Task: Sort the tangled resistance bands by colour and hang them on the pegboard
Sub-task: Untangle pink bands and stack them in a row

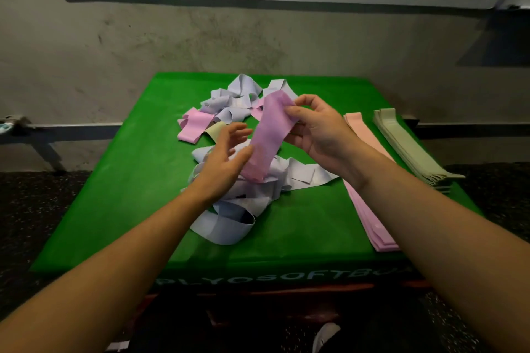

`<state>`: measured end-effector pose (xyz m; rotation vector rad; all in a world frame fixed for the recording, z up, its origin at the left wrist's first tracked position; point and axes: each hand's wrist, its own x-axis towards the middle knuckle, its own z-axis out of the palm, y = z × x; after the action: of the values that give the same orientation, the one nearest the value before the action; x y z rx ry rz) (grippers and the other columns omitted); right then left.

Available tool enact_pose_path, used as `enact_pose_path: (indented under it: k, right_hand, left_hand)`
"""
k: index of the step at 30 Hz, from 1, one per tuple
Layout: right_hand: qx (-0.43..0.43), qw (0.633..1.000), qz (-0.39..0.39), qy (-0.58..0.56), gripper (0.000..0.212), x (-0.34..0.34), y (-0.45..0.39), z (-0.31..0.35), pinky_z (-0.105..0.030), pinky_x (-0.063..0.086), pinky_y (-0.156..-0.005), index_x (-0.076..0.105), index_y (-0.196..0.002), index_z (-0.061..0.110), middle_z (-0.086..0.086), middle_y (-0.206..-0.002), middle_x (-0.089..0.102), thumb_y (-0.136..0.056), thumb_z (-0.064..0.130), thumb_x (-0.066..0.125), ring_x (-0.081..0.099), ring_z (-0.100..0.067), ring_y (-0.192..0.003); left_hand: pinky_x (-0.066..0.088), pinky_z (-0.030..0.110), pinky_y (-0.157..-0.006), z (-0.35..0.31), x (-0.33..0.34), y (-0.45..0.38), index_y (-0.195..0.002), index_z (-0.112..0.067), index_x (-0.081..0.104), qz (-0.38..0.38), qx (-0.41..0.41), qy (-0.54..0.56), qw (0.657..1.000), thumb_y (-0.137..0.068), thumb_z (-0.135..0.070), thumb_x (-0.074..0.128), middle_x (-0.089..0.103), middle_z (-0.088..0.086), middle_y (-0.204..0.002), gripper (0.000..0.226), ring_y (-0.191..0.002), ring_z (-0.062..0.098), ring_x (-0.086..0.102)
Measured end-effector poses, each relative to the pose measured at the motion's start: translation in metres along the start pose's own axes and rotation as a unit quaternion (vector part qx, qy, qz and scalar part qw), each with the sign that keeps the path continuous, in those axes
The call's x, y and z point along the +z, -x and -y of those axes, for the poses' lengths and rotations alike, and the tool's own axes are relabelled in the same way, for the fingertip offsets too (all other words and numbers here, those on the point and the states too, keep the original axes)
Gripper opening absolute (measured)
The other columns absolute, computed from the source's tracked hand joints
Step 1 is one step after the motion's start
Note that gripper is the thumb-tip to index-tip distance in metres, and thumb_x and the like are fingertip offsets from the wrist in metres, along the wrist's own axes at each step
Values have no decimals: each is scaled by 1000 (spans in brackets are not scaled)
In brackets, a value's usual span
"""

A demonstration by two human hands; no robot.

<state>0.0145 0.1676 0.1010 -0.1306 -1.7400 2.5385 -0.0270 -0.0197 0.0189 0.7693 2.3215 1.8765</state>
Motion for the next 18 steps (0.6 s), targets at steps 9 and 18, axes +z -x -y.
enact_pose_path:
  k: [9, 18]
  right_hand:
    - [-34, 997, -55, -50, 41, -25, 32, 17, -29, 59, -60, 57, -119, 20, -19, -110, 65, -89, -9, 59, 68, -24, -88]
    - [-17, 991, -131, 18, 28, -68, 63, 22, -34, 60, -76, 60, -122, 3, -18, -118, 67, -94, 3, 60, 69, -28, -106]
  left_hand:
    - [49, 14, -65, -40, 26, 8, -86, -22, 68, -8, 8, 19, 1000, -91, -19, 69, 68, -10, -79, 6, -72, 0, 61]
    - [48, 12, -68, -38, 24, 17, -85, -24, 72, 60, -34, -98, 993, -90, -24, 71, 72, -15, -77, 5, -72, -3, 62]
